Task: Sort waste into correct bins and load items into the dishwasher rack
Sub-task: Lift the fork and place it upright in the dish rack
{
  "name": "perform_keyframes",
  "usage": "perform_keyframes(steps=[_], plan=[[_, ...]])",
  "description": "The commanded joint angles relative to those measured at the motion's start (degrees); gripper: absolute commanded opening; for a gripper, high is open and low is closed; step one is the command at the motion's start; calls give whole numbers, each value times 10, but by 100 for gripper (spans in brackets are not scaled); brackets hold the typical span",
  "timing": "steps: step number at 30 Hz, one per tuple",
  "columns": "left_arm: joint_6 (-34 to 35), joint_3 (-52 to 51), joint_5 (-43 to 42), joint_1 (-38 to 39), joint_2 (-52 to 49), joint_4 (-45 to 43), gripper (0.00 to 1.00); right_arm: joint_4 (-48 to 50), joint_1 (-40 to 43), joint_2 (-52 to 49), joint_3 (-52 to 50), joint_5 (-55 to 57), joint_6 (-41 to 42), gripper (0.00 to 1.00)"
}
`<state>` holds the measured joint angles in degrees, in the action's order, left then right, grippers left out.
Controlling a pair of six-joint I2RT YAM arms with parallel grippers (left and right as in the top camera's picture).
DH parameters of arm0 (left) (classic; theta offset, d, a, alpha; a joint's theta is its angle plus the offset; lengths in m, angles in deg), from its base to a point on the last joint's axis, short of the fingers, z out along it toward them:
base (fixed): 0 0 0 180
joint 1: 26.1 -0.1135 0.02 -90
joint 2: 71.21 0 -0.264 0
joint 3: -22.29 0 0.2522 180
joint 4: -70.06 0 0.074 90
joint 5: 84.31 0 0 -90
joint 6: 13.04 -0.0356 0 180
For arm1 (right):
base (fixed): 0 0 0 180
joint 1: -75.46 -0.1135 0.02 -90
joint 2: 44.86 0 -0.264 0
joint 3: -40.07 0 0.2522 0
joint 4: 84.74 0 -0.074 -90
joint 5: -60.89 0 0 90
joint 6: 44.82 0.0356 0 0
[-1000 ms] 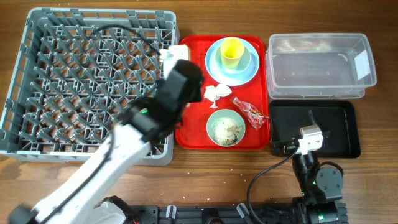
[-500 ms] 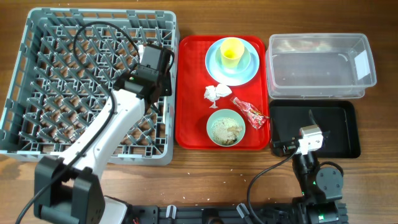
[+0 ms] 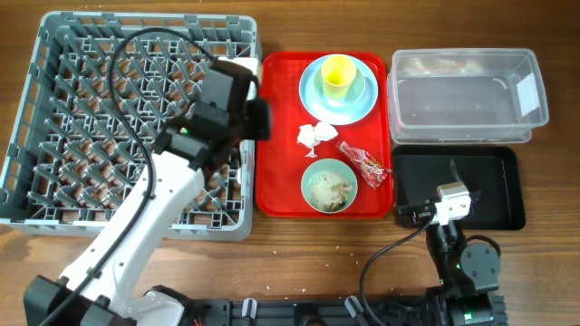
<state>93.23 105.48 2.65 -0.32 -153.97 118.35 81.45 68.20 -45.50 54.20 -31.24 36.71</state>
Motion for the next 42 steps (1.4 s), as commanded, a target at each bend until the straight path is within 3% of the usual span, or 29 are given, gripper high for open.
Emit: perform_keyframes(steps=[1,5,6,7,8,12,16,20,21,23,26,31,35,37,39,42], plan=[[26,46,-108,39,-48,43,16,2,2,4,-1,-7,-5,100],[26,52,-60,90,-106,1,26,2,2,4,-1,-7,-5,100],[26,52,-49,99,-119,-10,35,2,2,4,-1,-7,-5,100],[26,52,-48,111,-134,-20,52,2,2,4,-1,-7,-5,100],[26,52,-48,125,-147,-19,57,2,2,4,-1,-7,-6,100],[61,52,-65,179,-159,55,36,2,2,4,-1,-7,-5,100],[68,43,-70,255,-166,72,33,2,2,4,-1,-7,-5,100],[103,43,92,298,-193,98,31,2,2,4,-1,-7,-5,100],[143,43,158,293,-193,125,31,2,2,4,-1,-7,-5,100],[189,43,174,266,-190,156,31,2,2,4,-1,-7,-5,100],[148,40,120,233,-193,166,31,2,2,4,-1,-7,-5,100],[146,35,105,202,-198,161,31,2,2,4,-1,-7,-5,100],[146,6,106,201,-224,122,29,2,2,4,-1,-7,-5,100],[144,11,171,184,-216,126,28,2,2,4,-1,-7,-6,100],[144,29,158,150,-185,132,33,2,2,4,-1,-7,-6,100],[144,43,144,90,-103,133,60,2,2,4,-1,-7,-5,100]])
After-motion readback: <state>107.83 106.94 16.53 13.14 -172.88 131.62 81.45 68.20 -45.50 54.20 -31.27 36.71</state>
